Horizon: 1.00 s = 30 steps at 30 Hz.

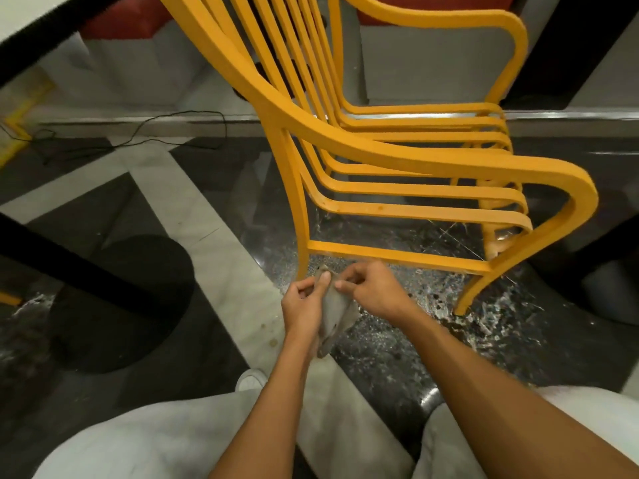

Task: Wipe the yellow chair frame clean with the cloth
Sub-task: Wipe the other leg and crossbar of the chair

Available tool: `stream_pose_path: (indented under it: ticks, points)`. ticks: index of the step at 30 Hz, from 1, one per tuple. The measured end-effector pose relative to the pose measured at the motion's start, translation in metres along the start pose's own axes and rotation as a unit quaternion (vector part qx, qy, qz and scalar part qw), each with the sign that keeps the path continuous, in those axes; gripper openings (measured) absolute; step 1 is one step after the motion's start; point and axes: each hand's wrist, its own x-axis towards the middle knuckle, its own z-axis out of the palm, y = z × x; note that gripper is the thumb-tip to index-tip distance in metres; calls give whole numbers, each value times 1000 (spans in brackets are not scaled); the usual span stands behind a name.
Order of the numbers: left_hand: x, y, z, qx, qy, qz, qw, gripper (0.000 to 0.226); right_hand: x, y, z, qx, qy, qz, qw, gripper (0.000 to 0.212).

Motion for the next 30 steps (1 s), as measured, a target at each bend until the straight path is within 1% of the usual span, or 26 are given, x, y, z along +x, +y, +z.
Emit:
stream_pose_path:
  ticks: [2, 4, 6, 8, 10, 12, 15, 17, 20, 22, 24, 26, 30]
  points:
    - [-3, 0, -9, -18, -32, -41, 998, 41, -7, 4, 3, 2, 12, 6, 1000, 8]
    - [-6, 2, -16, -36, -75, -70, 994, 43, -10, 9, 7, -3, 22, 19, 1000, 5]
    - [-9, 2, -19, -34, -100, -81, 991, 44, -11, 13, 10, 12, 43, 31, 999, 3]
    - [-10, 2, -17, -7, -101, -69, 992, 38, -7, 17, 12, 33, 73, 39, 996, 5]
    - [-4, -4, -13, 33, -81, -48, 995, 29, -4, 20, 14, 44, 93, 37, 994, 9]
    - [6, -12, -8, 77, -43, -19, 996, 23, 1, 23, 19, 55, 97, 38, 993, 10]
    - [20, -21, 1, 127, 47, 25, 990, 20, 13, 27, 32, 74, 124, 36, 989, 7]
    - [30, -24, 8, 125, 105, 47, 985, 19, 23, 27, 44, 85, 138, 27, 986, 9]
    - [48, -25, 19, 96, 152, 41, 983, 17, 40, 23, 56, 90, 153, 12, 984, 14]
    - [61, -28, 25, 51, 158, 19, 986, 15, 56, 23, 60, 107, 187, 3, 977, 12]
    - [71, -29, 31, 8, 143, 4, 990, 12, 72, 25, 63, 138, 206, 21, 969, 9]
    - [82, -32, 38, -40, 125, -14, 991, 10, 86, 30, 67, 153, 194, 36, 968, 12]
    - [103, -35, 43, -169, 100, -64, 978, 22, 103, 41, 71, 126, 152, -6, 980, 21]
